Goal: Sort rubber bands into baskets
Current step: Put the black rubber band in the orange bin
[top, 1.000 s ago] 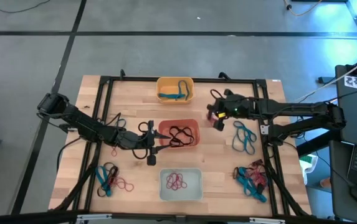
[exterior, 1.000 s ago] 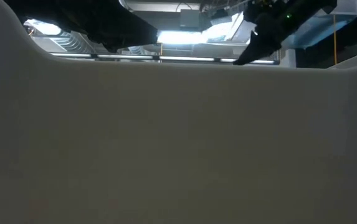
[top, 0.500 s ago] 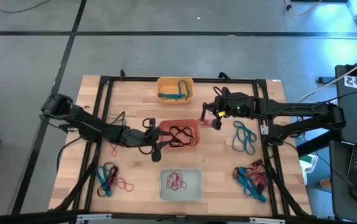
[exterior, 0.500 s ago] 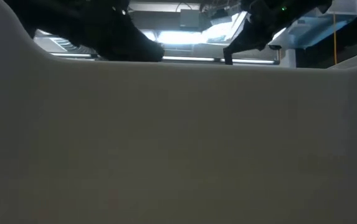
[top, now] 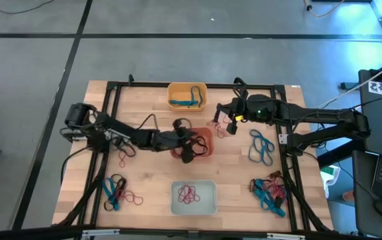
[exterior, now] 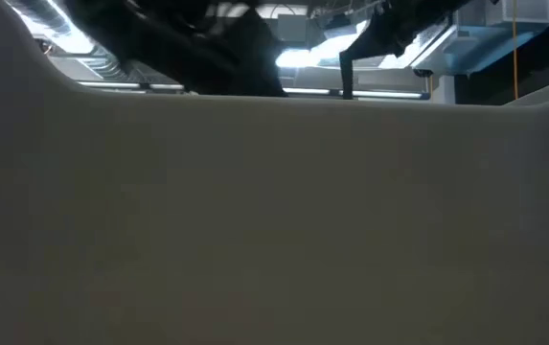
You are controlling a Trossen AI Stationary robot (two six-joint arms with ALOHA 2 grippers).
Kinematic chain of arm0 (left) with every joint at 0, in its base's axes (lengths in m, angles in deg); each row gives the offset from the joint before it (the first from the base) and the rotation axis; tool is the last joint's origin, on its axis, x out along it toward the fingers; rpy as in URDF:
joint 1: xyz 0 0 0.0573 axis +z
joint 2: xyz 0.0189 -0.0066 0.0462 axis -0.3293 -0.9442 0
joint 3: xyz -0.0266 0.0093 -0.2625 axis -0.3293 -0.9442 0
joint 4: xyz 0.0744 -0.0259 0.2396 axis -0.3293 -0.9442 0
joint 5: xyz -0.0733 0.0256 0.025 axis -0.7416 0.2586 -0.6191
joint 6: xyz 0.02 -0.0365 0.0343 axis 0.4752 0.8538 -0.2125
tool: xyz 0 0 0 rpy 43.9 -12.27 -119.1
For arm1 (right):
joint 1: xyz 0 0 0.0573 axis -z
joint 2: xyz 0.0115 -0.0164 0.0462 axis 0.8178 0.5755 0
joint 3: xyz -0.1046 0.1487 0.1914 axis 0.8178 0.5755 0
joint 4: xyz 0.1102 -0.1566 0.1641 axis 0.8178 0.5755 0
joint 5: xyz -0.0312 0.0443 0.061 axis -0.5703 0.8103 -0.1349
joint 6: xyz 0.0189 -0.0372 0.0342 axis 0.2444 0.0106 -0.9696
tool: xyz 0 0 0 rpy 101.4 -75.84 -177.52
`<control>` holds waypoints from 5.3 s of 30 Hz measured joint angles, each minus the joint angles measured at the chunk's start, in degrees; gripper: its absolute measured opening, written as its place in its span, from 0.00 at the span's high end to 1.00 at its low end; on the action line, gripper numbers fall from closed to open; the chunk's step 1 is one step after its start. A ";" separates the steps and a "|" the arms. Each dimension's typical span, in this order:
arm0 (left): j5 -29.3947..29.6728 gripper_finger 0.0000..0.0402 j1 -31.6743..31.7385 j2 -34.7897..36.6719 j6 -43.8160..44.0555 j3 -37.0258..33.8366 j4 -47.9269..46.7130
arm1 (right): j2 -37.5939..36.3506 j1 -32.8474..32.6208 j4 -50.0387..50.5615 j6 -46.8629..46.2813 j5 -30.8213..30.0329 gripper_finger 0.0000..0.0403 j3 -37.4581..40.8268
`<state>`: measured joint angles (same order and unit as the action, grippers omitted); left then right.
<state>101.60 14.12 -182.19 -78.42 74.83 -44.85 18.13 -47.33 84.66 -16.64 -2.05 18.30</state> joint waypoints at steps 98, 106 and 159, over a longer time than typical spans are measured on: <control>-8.15 0.99 16.39 -3.94 -13.36 12.57 2.13 | -0.02 0.00 21.19 -0.65 -13.12 0.95 -1.60; -9.47 0.99 16.39 -10.55 -10.51 15.89 3.45 | -1.58 0.00 22.45 0.94 -19.48 0.95 -1.56; -6.70 0.61 3.85 1.21 -8.17 24.50 -32.52 | -7.74 -0.02 22.95 0.22 -6.27 0.95 -1.56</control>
<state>94.90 17.97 -180.98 -86.60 99.33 -77.37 10.39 -47.35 107.62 -16.42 -8.31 16.75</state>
